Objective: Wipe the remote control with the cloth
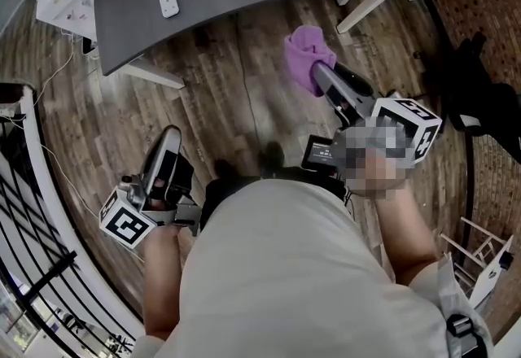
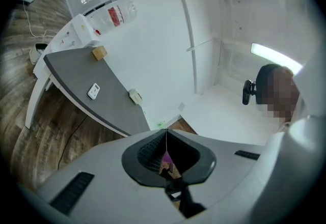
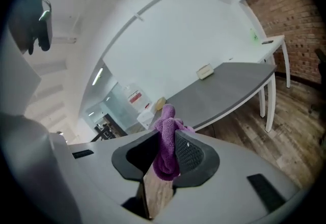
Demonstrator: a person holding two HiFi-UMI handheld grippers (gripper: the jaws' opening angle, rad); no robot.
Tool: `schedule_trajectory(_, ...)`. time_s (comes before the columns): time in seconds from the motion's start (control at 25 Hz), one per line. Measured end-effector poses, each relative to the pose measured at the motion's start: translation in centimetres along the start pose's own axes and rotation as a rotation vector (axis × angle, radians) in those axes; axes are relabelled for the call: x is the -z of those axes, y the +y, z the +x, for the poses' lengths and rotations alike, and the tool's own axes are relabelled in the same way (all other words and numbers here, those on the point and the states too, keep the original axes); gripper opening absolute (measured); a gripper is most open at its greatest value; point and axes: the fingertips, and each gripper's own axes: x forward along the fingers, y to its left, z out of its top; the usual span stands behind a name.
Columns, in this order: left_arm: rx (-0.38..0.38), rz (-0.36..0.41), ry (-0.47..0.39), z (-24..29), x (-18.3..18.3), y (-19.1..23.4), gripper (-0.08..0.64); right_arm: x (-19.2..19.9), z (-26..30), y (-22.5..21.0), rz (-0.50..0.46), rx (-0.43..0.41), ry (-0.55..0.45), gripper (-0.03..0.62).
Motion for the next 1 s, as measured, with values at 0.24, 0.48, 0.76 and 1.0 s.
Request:
schedule_trajectory(0.24,0.026,0.04,0.022,-2.7,-1.4,-1.0,0.006,1.4,0.7,5.2,-0.068,-0.066,-0.014,0.1)
schedule_trajectory(0.48,0.01,0.011,0.005,-7.4,-2.1,-0.2,0.006,1.1,1.7,10.6,-0.262,-0.107,-0.046,0.1)
schedule_trajectory(0.76,0.016,-0.011,0.006,-8.4,-1.4,0.0,0.006,1.1,1.9,12.2,-0.3,-0.122,-0.042,0.1)
schedule_trajectory(1.0,0.032,-0.007,0.022,-8.0,-1.3,-0.4,0.006,1.9,1.9,12.6,-0.31,-0.123,-0.017,0.1)
